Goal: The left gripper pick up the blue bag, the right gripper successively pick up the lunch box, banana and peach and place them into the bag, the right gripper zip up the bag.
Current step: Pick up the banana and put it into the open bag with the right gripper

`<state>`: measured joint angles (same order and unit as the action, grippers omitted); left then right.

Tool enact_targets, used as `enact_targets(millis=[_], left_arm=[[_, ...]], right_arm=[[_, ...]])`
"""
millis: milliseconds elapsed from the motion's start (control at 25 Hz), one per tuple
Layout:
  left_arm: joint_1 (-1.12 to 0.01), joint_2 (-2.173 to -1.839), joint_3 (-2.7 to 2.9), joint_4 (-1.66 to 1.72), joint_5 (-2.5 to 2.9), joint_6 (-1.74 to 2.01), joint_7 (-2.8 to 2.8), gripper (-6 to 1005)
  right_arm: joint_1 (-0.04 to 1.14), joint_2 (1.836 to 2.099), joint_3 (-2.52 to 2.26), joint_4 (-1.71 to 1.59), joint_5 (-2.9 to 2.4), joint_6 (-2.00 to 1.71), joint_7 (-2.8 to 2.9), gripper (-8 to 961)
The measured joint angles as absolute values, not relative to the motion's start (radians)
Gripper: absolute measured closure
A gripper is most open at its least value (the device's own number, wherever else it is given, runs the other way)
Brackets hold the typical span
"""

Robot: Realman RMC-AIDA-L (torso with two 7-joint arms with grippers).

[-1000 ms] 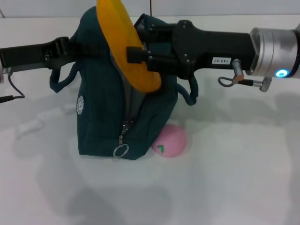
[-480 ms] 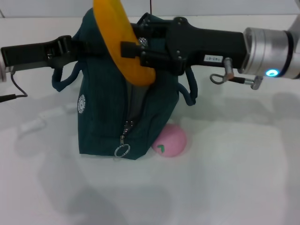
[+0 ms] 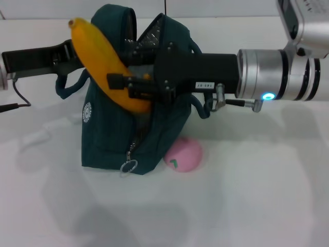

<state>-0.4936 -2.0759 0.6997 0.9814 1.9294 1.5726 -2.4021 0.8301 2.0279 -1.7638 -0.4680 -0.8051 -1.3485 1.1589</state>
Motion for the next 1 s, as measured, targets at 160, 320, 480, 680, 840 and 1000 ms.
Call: enact_targets(millis=[160,320,480,680,840,1000], left_arm=[[-0.487,-2.071,0.699,0.982,1.929,1.572,-2.402,963],[-0.478,-2.066,0.699,0.981,1.930,1.572,-2.401,963],[-0.471,-2.063,0.700,0.980,1.930,1.572,-2.401,963],[-0.470,-2.063,0.700,0.980,1.930,1.572,-2.399,962],[-0.463,-2.064,0.700,0.980,1.930,1.572,-2.396,962],[-0.459,-2.064,0.698,0.980,1.928,1.572,-2.395,963]], right_arm=[[0.810,2.028,-1.782,-0.468,-0.782,-1.342,1.136,506],[0.783,2.028,-1.778,-0.470,-0.764,-1.329,1.123,505],[0.760,2.028,-1.779,-0.470,-0.748,-1.315,1.122,504],[0.746,2.028,-1.781,-0.466,-0.720,-1.287,1.126,502],[0.745,2.028,-1.786,-0.466,-0.719,-1.270,1.137,501],[0.744,2.028,-1.792,-0.470,-0.717,-1.268,1.137,500]])
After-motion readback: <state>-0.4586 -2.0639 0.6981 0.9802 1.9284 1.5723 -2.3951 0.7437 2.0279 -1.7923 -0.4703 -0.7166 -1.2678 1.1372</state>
